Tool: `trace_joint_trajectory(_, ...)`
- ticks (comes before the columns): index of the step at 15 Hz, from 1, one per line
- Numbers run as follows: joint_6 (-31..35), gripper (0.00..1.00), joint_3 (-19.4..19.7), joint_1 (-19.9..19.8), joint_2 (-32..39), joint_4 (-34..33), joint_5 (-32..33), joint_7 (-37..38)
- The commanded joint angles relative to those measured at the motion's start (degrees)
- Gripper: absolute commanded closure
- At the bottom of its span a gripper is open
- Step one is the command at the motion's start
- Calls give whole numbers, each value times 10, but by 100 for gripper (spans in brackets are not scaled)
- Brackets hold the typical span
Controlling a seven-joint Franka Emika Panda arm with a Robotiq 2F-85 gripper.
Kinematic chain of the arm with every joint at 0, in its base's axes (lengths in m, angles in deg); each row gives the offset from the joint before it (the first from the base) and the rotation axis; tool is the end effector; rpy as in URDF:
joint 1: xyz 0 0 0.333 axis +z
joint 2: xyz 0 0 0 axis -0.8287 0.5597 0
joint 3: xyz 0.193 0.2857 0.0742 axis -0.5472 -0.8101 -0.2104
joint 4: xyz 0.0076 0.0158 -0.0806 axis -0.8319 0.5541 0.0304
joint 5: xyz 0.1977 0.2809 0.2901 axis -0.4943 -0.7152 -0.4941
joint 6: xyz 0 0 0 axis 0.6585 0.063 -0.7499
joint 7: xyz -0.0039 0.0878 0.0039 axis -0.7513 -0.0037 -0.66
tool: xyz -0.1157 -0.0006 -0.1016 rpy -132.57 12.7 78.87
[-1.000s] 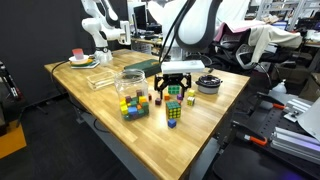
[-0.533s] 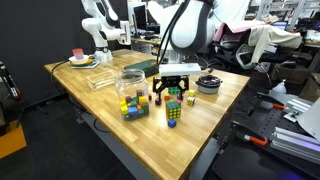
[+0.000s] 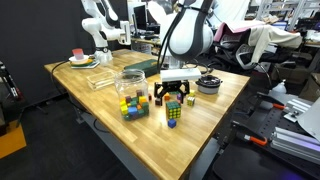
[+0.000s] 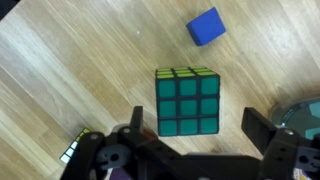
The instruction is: Pick up the six face cube and put it on top of the larger six face cube
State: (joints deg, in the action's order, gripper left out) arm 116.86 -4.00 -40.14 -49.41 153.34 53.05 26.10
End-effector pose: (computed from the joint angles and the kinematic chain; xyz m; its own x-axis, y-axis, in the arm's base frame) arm 0.4845 0.1968 0.0451 0.8644 -0.4971 -0.0749 -0.4999 -0.8658 -0.0224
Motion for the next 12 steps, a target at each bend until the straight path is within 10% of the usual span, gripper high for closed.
trace_joint_trajectory(1,-15,2,0,3,11,-14,-22,-29)
trace_joint_trajectory(12,-6,77,0,4,10,-17,-30,-43)
